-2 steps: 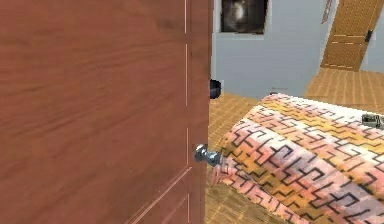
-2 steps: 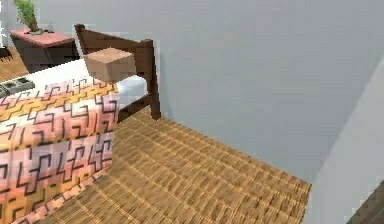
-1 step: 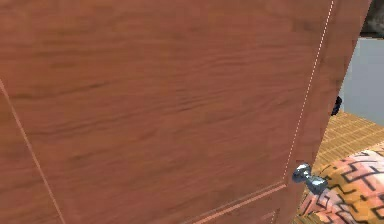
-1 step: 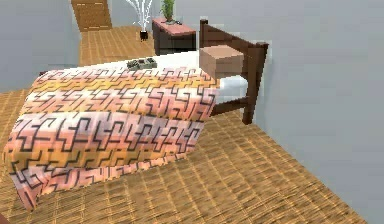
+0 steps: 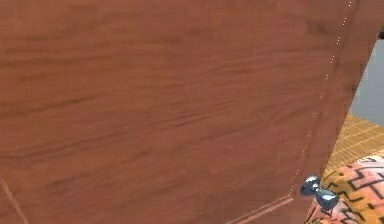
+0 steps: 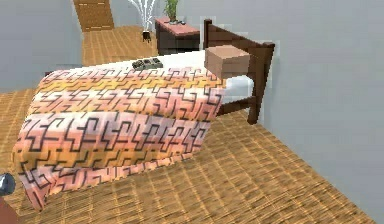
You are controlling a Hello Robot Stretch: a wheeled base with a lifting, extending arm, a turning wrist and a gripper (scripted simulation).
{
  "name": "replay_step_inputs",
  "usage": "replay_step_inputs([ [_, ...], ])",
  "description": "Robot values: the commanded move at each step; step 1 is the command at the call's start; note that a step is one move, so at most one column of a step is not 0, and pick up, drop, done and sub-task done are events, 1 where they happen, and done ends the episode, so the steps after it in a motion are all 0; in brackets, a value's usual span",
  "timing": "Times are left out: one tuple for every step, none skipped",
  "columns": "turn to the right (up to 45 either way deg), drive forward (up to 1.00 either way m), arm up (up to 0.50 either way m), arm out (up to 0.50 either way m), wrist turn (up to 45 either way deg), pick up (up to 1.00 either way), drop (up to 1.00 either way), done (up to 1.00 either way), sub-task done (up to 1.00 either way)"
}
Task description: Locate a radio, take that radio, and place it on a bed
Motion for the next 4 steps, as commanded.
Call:
replay_step_inputs([
  [45.0,0.0,0.0,0.0,0.0,0.0,0.0,0.0,0.0],
  [30.0,0.0,0.0,0.0,0.0,0.0,0.0,0.0,0.0],
  [0.0,0.9,0.0,0.0,0.0,0.0,0.0,0.0,0.0],
  [-45.0,0.0,0.0,0.0,0.0,0.0,0.0,0.0,0.0],
])
